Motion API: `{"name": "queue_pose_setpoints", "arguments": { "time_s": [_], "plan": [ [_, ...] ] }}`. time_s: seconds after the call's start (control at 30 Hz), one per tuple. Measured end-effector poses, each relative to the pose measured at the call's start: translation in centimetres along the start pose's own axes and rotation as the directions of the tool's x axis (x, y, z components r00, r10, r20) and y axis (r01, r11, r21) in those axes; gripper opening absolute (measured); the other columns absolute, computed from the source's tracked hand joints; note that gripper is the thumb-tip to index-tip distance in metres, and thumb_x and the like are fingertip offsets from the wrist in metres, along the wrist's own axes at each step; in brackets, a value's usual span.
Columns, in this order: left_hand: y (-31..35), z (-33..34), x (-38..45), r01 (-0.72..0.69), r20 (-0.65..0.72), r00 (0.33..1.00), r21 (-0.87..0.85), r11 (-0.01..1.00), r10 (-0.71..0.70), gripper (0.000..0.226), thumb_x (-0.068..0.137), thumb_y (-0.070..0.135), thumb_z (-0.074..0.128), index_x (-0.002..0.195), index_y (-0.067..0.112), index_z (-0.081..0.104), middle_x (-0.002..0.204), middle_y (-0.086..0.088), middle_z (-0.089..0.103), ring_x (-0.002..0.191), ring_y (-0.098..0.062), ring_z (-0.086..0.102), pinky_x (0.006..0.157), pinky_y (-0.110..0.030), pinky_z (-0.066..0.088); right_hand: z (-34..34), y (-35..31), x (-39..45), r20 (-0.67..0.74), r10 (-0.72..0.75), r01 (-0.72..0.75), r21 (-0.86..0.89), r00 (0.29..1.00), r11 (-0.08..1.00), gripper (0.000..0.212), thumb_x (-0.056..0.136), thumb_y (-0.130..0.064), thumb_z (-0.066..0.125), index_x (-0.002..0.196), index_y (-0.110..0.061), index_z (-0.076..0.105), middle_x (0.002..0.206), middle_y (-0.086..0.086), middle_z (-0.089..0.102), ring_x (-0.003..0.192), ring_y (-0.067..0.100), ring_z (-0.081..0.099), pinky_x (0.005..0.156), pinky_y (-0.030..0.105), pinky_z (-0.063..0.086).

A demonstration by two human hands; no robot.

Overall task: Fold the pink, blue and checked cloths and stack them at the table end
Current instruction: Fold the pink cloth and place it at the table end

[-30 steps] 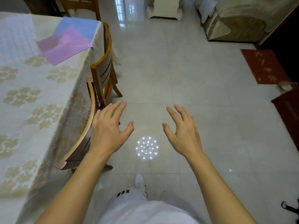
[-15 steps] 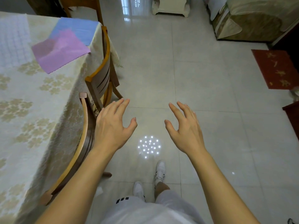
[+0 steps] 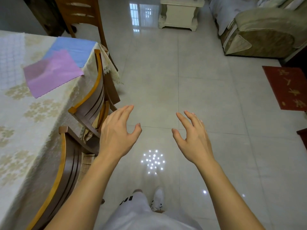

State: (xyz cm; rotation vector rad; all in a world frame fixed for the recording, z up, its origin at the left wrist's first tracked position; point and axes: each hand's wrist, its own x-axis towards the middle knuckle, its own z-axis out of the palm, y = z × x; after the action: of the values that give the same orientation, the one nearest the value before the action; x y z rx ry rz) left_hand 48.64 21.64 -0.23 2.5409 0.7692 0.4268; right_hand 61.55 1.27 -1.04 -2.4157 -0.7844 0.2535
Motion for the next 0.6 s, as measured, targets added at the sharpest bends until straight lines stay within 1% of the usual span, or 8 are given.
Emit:
{"name": "queue_pose_setpoints", "arguments": {
  "time_s": [0.1,0.2,0.3,0.47,0.6],
  "plan": [
    [0.4,0.2,1.4,0.011,0.009,1.0,0.018,1.0,-0.011,0.063,0.088,0.05,0.048,0.146,0.028,0.042,0.146,0.007,0.049,0.134,-0.014,0.043,0.11,-0.044,0.039,-0.2,0.4,1.9,-0.004,-0.015,0.015,0.01,1.0,1.0,0.054,0.098,-0.039,0.056,0.149,-0.029,0.043,0.158,-0.003,0.035,0.15,0.018,0.023,0.124,0.042,0.016],
    [0.2,0.5,2.8,0.032,-0.004,0.999,0.006,0.999,-0.032,0.063,0.087,0.049,0.049,0.146,0.028,0.042,0.147,0.007,0.049,0.135,-0.014,0.042,0.111,-0.046,0.038,-0.2,0.3,3.7,0.006,-0.04,0.04,0.006,0.999,0.999,0.056,0.095,-0.044,0.05,0.149,-0.029,0.043,0.158,-0.002,0.035,0.15,0.019,0.024,0.124,0.042,0.016],
    [-0.4,0.9,4.7,0.032,-0.009,0.999,0.026,0.999,-0.031,0.064,0.087,0.05,0.048,0.147,0.029,0.042,0.148,0.007,0.047,0.138,-0.015,0.04,0.112,-0.048,0.037,0.1,0.2,5.9,0.018,-0.055,0.055,0.0,0.998,0.999,0.055,0.097,-0.041,0.054,0.149,-0.027,0.044,0.158,-0.001,0.035,0.15,0.02,0.024,0.125,0.041,0.015],
    [-1.8,1.6,8.8,-0.017,-0.003,1.0,0.169,0.986,0.018,0.066,0.086,0.051,0.046,0.148,0.027,0.042,0.152,0.003,0.043,0.141,-0.021,0.037,0.114,-0.05,0.033,0.9,-0.2,10.4,0.021,-0.054,0.055,-0.025,0.998,0.998,0.055,0.098,-0.039,0.056,0.15,-0.027,0.043,0.159,0.001,0.035,0.15,0.021,0.023,0.125,0.041,0.014],
    [-3.2,1.7,12.6,-0.03,0.029,0.999,0.255,0.967,0.023,0.069,0.085,0.052,0.043,0.149,0.027,0.04,0.156,0.001,0.039,0.145,-0.022,0.033,0.116,-0.053,0.029,1.3,-1.5,14.8,0.02,-0.051,0.051,-0.044,0.999,0.998,0.055,0.097,-0.042,0.052,0.15,-0.028,0.042,0.159,0.0,0.034,0.151,0.021,0.021,0.124,0.041,0.014]
  ]
}}
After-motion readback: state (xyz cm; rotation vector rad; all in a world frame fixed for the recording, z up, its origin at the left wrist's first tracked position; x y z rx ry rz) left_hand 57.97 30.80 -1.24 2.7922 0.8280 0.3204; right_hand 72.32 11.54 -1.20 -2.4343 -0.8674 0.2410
